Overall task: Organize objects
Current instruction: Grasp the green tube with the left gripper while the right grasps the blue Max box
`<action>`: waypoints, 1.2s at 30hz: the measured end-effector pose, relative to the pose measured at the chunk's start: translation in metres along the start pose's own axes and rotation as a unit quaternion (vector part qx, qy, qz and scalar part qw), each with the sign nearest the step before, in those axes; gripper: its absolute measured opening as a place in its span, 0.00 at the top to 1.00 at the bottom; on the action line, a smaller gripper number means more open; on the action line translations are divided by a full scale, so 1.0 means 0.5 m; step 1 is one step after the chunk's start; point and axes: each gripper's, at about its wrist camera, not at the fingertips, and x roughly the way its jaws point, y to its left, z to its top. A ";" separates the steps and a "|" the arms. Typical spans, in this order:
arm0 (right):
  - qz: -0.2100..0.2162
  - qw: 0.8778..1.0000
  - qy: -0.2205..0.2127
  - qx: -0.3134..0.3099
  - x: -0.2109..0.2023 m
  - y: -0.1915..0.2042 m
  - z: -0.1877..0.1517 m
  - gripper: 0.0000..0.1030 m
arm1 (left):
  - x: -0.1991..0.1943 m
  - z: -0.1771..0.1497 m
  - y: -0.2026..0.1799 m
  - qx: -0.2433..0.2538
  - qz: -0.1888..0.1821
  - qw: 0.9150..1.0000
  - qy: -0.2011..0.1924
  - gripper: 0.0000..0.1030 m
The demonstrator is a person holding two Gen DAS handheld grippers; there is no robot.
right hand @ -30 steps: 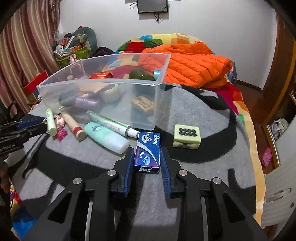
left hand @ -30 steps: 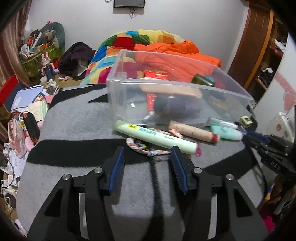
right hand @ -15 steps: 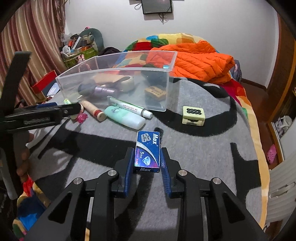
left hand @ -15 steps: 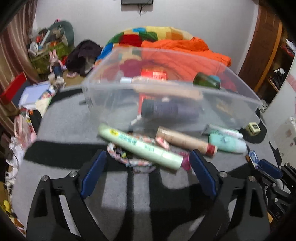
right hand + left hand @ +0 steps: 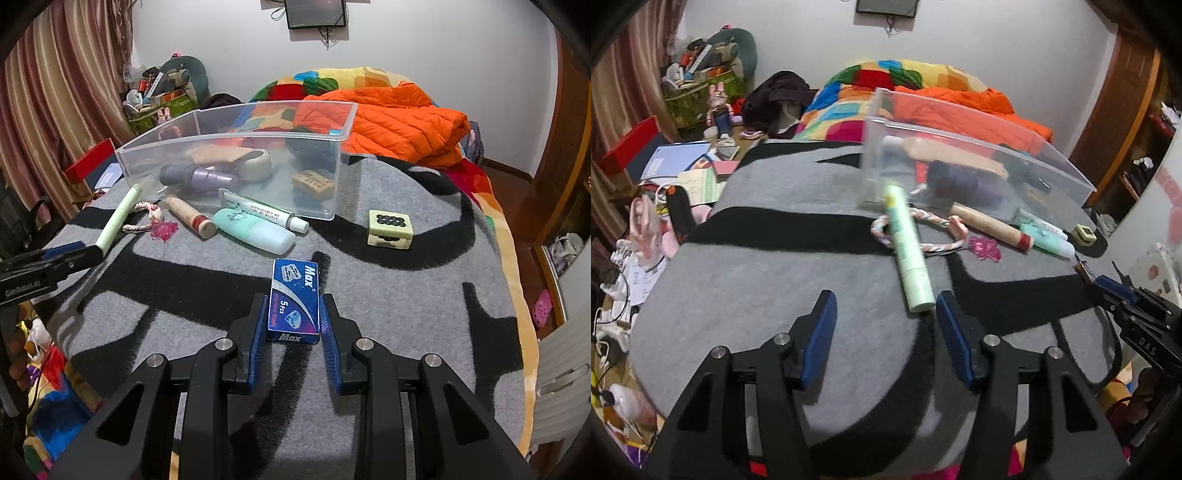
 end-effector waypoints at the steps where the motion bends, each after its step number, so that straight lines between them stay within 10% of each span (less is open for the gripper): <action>1: 0.001 1.000 0.001 0.002 0.001 0.000 0.000 0.75 | -0.004 0.000 0.001 -0.001 -0.004 1.000 -0.002 0.45; 11: -0.016 1.000 -0.001 0.022 0.009 -0.008 0.008 0.63 | 0.045 0.039 -0.042 0.029 -0.015 0.999 -0.007 0.47; 19: -0.035 0.999 -0.014 -0.014 0.008 0.025 0.006 0.76 | 0.042 0.014 -0.035 0.054 -0.002 0.998 -0.030 0.85; 36: 0.014 0.999 -0.049 -0.014 -0.040 0.060 0.066 0.76 | -0.062 0.011 -0.070 0.085 -0.032 0.993 -0.078 0.85</action>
